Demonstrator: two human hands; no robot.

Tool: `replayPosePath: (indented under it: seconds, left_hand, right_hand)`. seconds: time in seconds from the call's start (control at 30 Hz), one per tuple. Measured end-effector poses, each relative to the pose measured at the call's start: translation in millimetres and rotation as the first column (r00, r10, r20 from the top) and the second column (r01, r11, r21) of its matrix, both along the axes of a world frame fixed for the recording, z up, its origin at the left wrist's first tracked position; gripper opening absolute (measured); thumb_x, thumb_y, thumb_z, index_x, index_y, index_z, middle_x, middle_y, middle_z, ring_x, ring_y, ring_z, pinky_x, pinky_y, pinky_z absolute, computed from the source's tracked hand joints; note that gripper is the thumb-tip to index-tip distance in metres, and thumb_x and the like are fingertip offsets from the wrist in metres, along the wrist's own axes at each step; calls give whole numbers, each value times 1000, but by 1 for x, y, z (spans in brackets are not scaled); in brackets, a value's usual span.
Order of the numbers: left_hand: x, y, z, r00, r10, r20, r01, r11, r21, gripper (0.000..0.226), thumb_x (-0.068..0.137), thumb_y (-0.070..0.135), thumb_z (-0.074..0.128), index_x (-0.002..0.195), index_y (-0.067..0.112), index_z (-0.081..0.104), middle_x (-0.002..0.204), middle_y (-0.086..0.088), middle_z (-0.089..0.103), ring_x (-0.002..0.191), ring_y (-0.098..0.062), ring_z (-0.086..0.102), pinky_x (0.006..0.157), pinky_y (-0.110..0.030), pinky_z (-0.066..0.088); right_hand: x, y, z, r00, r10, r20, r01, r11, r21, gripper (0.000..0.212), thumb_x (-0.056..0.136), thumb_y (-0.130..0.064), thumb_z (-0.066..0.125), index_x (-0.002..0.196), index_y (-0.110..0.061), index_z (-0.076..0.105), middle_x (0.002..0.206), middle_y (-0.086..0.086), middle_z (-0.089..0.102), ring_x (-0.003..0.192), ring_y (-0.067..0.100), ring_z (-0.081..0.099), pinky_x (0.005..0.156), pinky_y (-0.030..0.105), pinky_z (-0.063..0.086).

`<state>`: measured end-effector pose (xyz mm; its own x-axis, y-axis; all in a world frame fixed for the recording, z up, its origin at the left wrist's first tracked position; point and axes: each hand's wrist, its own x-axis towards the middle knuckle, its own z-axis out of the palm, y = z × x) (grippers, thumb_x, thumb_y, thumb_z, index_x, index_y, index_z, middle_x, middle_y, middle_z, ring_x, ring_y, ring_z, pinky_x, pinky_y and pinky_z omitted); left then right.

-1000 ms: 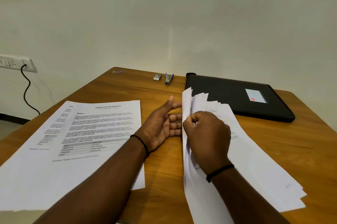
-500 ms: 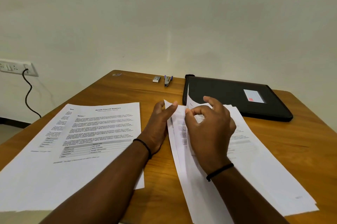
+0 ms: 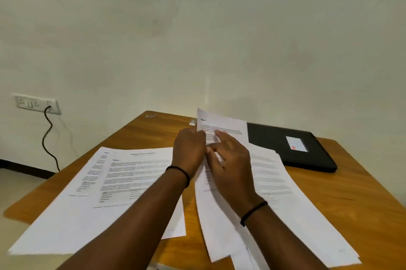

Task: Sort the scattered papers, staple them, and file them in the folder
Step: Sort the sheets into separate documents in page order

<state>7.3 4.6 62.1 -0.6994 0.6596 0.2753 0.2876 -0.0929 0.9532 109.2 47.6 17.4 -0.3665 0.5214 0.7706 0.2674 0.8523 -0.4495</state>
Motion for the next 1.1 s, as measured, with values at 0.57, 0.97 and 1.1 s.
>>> replayPosePath:
  seconds: [0.57,0.97,1.1]
  left_hand:
    - [-102,-133,25,995,68,73,-75,992,103,41,100,50,45,83,16,61,83,0,67,78,-20,64,72,-34,51]
    - [-75,-185,-71,702,-434,-564,-99,725,-682,66,85,59,65,140,25,52,145,6,51,130,-14,48,107,-27,36]
    - [-66,-183,-68,609,-466,-642,-105,754,-648,74,77,69,67,136,27,56,141,8,54,127,-12,48,104,-26,36]
  right_hand:
    - [6,-22,50,915,106,-389,-366,618,-695,14,80,-6,78,91,-8,69,94,10,75,82,25,72,66,27,57]
    - [44,-13,-11,994,-107,-9,51,543,-838,14,88,-9,71,100,-4,65,104,11,67,87,26,62,76,34,48]
    - [50,-9,0,990,-141,-27,56,550,-833,22,87,-10,72,107,-2,66,105,8,67,92,27,63,84,38,51]
